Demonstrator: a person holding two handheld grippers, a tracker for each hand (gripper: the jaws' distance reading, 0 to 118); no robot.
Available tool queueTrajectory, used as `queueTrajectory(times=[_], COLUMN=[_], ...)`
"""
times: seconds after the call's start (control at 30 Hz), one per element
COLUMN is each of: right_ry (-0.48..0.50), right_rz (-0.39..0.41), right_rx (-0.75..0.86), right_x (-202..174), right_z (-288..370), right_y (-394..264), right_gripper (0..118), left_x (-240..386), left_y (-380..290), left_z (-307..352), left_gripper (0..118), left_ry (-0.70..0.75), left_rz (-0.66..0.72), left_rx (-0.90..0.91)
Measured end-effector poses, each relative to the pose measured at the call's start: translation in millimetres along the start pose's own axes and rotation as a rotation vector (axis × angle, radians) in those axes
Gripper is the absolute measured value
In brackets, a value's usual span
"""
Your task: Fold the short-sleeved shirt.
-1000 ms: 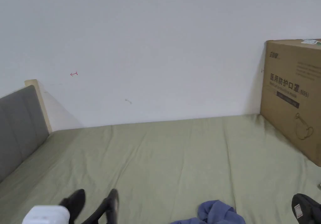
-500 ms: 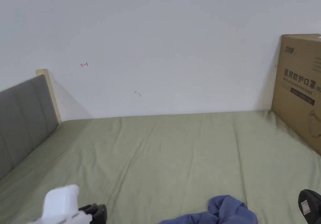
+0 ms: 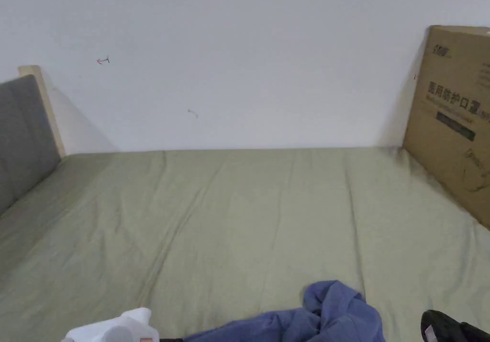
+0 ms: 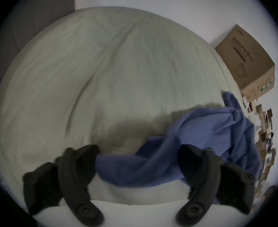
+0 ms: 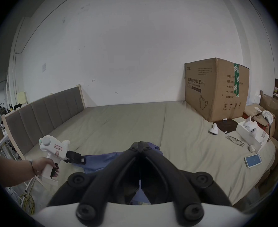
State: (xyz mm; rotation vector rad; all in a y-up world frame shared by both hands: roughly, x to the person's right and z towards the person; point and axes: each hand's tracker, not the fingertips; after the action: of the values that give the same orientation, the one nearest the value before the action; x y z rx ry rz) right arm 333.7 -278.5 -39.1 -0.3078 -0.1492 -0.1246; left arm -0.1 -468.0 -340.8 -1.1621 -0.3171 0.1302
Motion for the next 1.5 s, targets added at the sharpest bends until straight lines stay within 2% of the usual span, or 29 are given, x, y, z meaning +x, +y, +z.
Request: queueTrajectory(times=[0.03, 0.07, 0.1, 0.13, 0.27, 0.33, 0.37, 0.4, 0.43, 0.47, 0.5, 0.53, 0.6, 0.63, 0.67, 0.7, 0.73, 0.77, 0.83, 0.9, 1.0, 1.07, 1.17, 1.27, 1.33, 1.5], right_ry=[-0.008, -0.001, 0.012, 0.025, 0.14, 0.138, 0.139, 0.135, 0.132, 0.107, 0.11, 0.073, -0.015, -0.063, -0.084, -0.1, -0.088, -0.068, -0.009, -0.017, 0.034, 0.072, 0.108, 0.086, 0.088, 0.109], right_rz=[0.011, 0.022, 0.028, 0.034, 0.008, 0.008, 0.014, -0.002, -0.055, -0.082, -0.143, -0.205, -0.166, -0.108, -0.069, -0.031, -0.032, -0.044, -0.129, -0.101, -0.087, -0.151, -0.216, -0.192, -0.217, -0.286], right_rx=[-0.011, -0.032, -0.049, -0.067, -0.236, -0.377, -0.464, -0.549, -0.676, -0.77, -0.839, -0.819, -0.928, -0.904, -0.903, -0.916, -0.99, -1.035, -1.023, -0.921, -0.758, -0.675, -0.623, -0.524, -0.46, -0.354], right_x=[0.6, 2.4, 4.6, 7.3, 25.1, 32.2, 35.0, 38.1, 41.6, 44.8, 50.2, 58.0, 60.9, 61.9, 63.1, 64.4, 57.5, 58.6, 60.0, 60.8, 75.6, 92.9, 118.4, 124.7, 133.9, 153.4], right_z=[-4.5, -10.6, -17.3, -26.8, -92.6, -149.0, -179.6, -206.3, -240.6, -258.6, -287.8, -294.7, -345.2, -353.0, -363.5, -371.7, -381.2, -382.7, -371.3, -349.1, -304.9, -266.0, -214.5, -156.3, -124.7, -85.4], right_y=[0.7, 1.9, 2.3, 2.3, 16.8, 32.0, 37.7, 41.2, 41.4, 37.4, 33.5, 27.4, 14.8, 6.8, -1.1, -9.8, -21.6, -28.1, -27.5, -13.9, 24.5, 53.9, 96.0, 131.9, 156.3, 210.8], right_gripper=[0, 0, 0, 0, 0, 2, 34, 77, 110, 118, 118, 118, 117, 115, 104, 87, 52, 4, 4, 4, 4, 4, 4, 4, 4, 4], left_x=[7.6, 14.1, 18.9, 22.5, 33.6, 31.7, 30.5, 27.5, 25.0, 23.6, 22.6, 22.7, 24.1, 23.2, 21.0, 19.0, 18.9, 18.0, 12.6, 8.7, 1.6, -0.1, -1.8, 6.2, 17.9, 47.8], left_y=[-7.7, -13.0, -17.1, -23.0, -48.1, -61.4, -68.0, -72.4, -77.5, -81.1, -84.9, -87.2, -91.1, -92.4, -94.4, -95.5, -95.7, -96.3, -95.3, -93.0, -83.7, -73.1, -52.0, -27.2, -9.3, 34.9], left_z=[5.4, 13.5, 21.4, 33.1, 73.3, 96.2, 105.1, 108.4, 114.0, 117.0, 119.6, 120.4, 119.0, 117.6, 116.1, 115.0, 114.8, 115.4, 114.5, 114.4, 124.0, 139.8, 173.1, 215.1, 247.1, 311.6], left_gripper=[94, 70, 34, 1, 0, 0, 0, 0, 0, 0, 0, 0, 0, 0, 0, 0, 0, 0, 0, 0, 0, 0, 0, 0, 0, 0], left_ry=[0.072, 0.121, 0.08, -0.025, -0.059, -0.103, -0.104, -0.113, -0.137, -0.154, -0.151, -0.141, -0.118, -0.122, -0.138, -0.16, -0.152, -0.113, -0.1, -0.104, -0.106, -0.102, -0.097, -0.09, -0.11, -0.093], left_rz=[-0.098, -0.194, -0.239, -0.261, -0.225, -0.167, -0.139, -0.107, -0.082, -0.07, -0.071, -0.076, -0.081, -0.088, -0.096, -0.095, -0.095, -0.108, -0.117, -0.112, -0.073, -0.061, -0.066, -0.097, -0.11, -0.213], left_rx=[0.081, 0.172, 0.234, 0.267, 0.344, 0.386, 0.413, 0.428, 0.435, 0.437, 0.434, 0.433, 0.425, 0.413, 0.399, 0.382, 0.367, 0.361, 0.345, 0.34, 0.355, 0.395, 0.479, 0.56, 0.604, 0.725])
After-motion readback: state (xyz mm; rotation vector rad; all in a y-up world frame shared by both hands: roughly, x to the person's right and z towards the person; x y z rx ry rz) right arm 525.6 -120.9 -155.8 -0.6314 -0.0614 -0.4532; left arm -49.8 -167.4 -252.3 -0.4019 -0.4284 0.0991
